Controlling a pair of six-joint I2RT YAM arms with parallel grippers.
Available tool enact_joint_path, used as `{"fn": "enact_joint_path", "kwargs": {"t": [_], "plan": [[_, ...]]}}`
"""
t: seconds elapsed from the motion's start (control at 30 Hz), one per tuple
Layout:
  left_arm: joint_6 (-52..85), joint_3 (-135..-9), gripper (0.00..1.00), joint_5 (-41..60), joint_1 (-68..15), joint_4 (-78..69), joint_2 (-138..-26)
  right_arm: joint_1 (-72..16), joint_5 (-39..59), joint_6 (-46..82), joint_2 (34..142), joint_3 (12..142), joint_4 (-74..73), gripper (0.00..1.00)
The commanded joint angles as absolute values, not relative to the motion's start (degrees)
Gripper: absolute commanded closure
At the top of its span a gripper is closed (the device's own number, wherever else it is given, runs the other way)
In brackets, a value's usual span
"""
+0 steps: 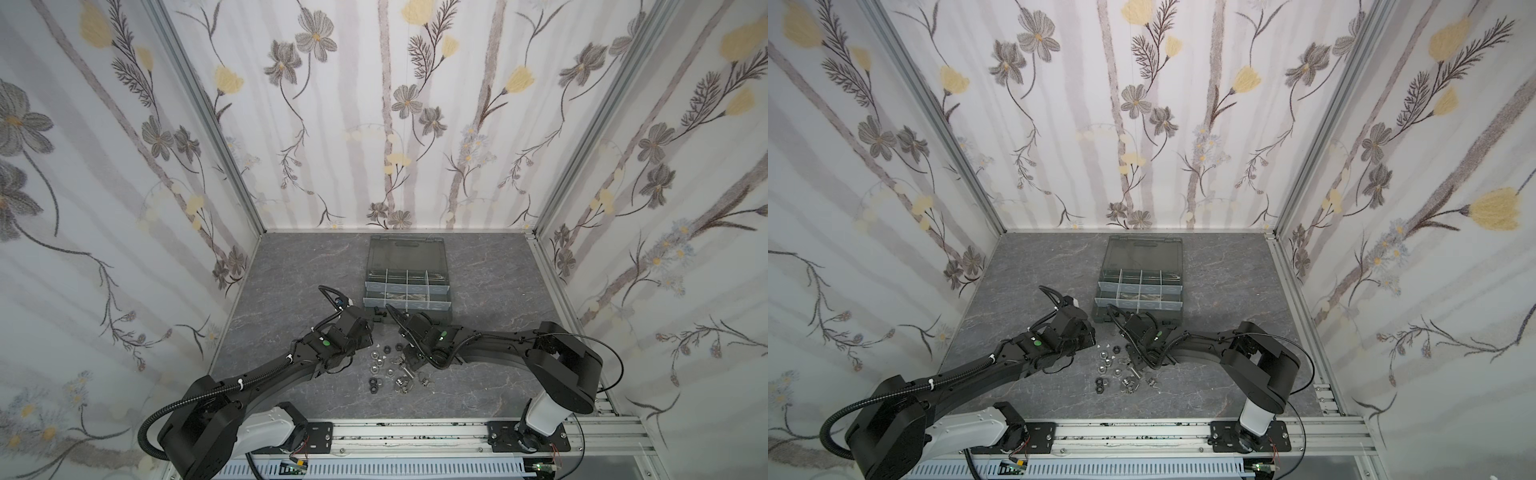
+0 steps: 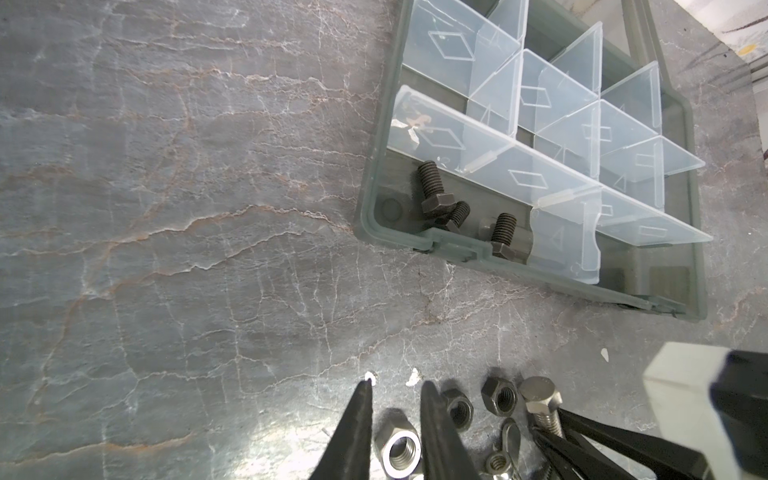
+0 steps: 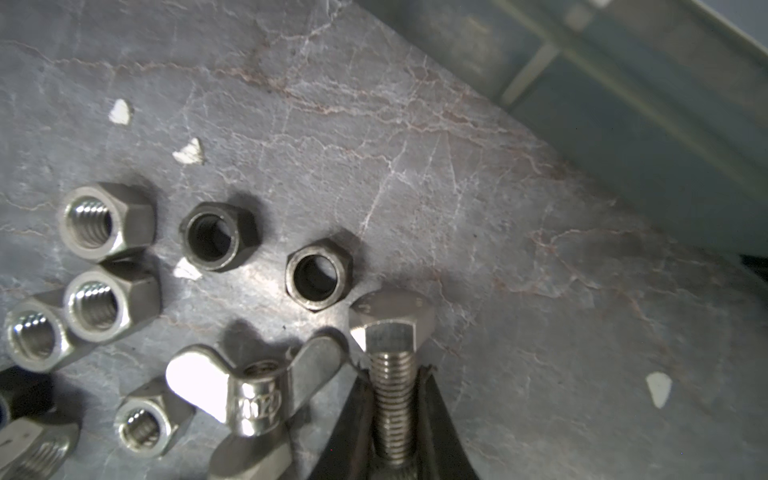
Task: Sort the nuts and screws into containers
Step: 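Lift the silver bolt with the right gripper over the box's nearest compartment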
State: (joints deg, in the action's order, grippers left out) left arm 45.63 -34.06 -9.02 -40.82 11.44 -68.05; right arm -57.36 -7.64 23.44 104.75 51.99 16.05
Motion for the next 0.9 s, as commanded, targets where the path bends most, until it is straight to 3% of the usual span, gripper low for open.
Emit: {"fn": "enact_joint_path", "kwargs": {"t": [0.0,0.4,0.87], "plan": [[45.97,-34.71,0.76,-9.67,-40.83,11.16,-68.29,-57.15,-9.52,22.11,102.23,52.71,15.40,0.84],[46.05,-34.48,0.76,-9.67,-40.83,11.10,-67.94,-48.11,-13.37,11.96,96.66,59.68,20.75,0.85],[46.92,-33.51,0.76,-9.28,-40.79,11.07,-66.89,-42.19,-13.44,7.03,104.18,64.07,19.56,0.84]]}}
